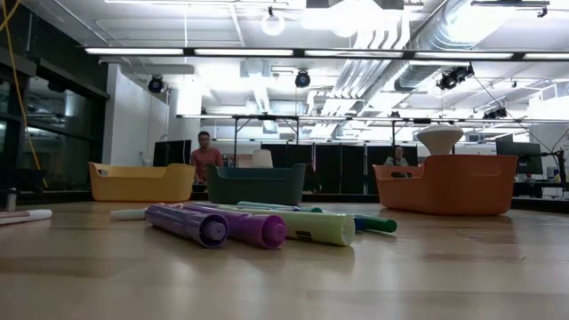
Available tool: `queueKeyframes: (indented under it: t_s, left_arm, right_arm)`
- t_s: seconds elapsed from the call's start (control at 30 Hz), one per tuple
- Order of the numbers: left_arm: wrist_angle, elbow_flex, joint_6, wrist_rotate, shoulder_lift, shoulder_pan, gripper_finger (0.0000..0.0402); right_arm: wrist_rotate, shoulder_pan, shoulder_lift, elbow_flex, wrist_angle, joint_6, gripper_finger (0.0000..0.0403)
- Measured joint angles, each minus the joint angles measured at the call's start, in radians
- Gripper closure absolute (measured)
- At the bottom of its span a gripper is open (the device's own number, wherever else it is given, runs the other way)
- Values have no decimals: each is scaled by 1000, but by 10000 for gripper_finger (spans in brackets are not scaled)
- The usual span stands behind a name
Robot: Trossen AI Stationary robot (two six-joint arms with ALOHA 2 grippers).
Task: Pick & Place Markers
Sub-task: Put the blue pen into the blue bin
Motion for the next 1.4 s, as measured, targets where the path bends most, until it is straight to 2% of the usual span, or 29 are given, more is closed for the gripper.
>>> queueKeyframes:
  t_s: [0.63,0.73,0.87,1.2,1.27,1.4]
  left_arm:
    - [102,0,0,38,36,39,312]
    - [101,0,3,45,36,40,324]
    - [100,0,17,46,36,39,360]
    - [99,0,37,89,36,40,360]
    - [99,0,37,90,36,40,361]
    - [99,0,38,95,36,39,361]
  right_arm:
    - [-49,-12,2,-1,-1,1,385]
    - [-48,-12,2,0,-1,1,385]
    - [-47,-12,2,0,-3,-1,385]
    - [-48,-12,2,0,-5,7,385]
    - [-48,-12,2,0,-5,9,371]
    - [-44,-12,3,0,-6,17,306]
